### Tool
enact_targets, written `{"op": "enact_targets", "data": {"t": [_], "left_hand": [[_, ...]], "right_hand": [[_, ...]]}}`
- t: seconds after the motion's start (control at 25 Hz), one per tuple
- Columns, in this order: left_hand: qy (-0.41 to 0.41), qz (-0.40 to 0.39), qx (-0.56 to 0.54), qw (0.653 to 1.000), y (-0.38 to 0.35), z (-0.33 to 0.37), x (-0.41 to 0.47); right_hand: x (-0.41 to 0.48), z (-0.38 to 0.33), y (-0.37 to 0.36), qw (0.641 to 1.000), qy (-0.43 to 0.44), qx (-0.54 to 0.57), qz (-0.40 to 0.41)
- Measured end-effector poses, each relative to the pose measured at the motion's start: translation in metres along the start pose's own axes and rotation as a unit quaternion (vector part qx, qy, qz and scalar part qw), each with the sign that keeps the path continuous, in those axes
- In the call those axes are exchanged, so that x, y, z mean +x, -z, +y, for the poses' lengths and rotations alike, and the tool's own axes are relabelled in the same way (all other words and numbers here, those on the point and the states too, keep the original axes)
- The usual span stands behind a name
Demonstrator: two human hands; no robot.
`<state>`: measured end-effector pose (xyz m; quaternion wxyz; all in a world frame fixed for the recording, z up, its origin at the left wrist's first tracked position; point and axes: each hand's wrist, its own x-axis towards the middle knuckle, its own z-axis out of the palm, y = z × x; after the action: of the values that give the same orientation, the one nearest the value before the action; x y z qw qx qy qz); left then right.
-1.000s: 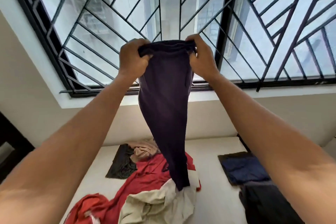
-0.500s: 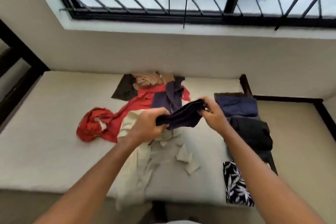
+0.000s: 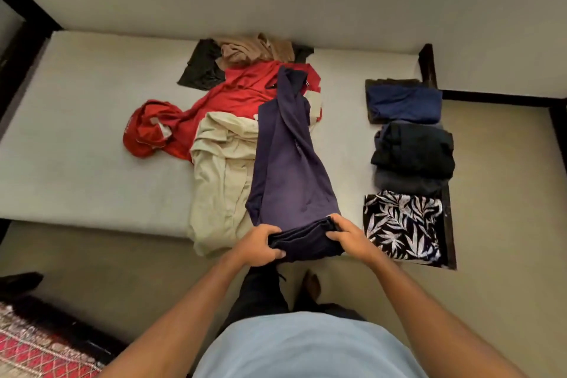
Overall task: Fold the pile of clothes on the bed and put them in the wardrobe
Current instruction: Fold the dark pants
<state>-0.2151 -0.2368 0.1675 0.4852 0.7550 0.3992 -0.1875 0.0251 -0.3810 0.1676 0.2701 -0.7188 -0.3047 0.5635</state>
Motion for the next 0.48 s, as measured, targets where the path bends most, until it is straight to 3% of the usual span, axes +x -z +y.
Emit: {"op": "enact_targets", "data": {"t": [0.16, 0.28, 0.4, 0.48], "left_hand": [[-0.014, 0.01, -0.012, 1.0, 0.028, 0.01, 0.016], [-0.079, 0.18, -0.013, 0.98, 0.1, 0.048, 0.048], [-0.15, 0.368, -0.049, 0.916, 0.21, 0.115, 0.087], [-0.222, 0.464, -0.063, 0.855, 0.295, 0.181, 0.094]], "right_hand": [[0.023, -0.013, 0.007, 1.0, -0.001, -0.003, 0.018], [0.072, -0.085, 0.033, 0.987, 0.063, -0.065, 0.131], [0.12, -0.211, 0.084, 0.93, 0.178, -0.125, 0.296], [0.131, -0.31, 0.124, 0.873, 0.274, -0.082, 0.395]]}}
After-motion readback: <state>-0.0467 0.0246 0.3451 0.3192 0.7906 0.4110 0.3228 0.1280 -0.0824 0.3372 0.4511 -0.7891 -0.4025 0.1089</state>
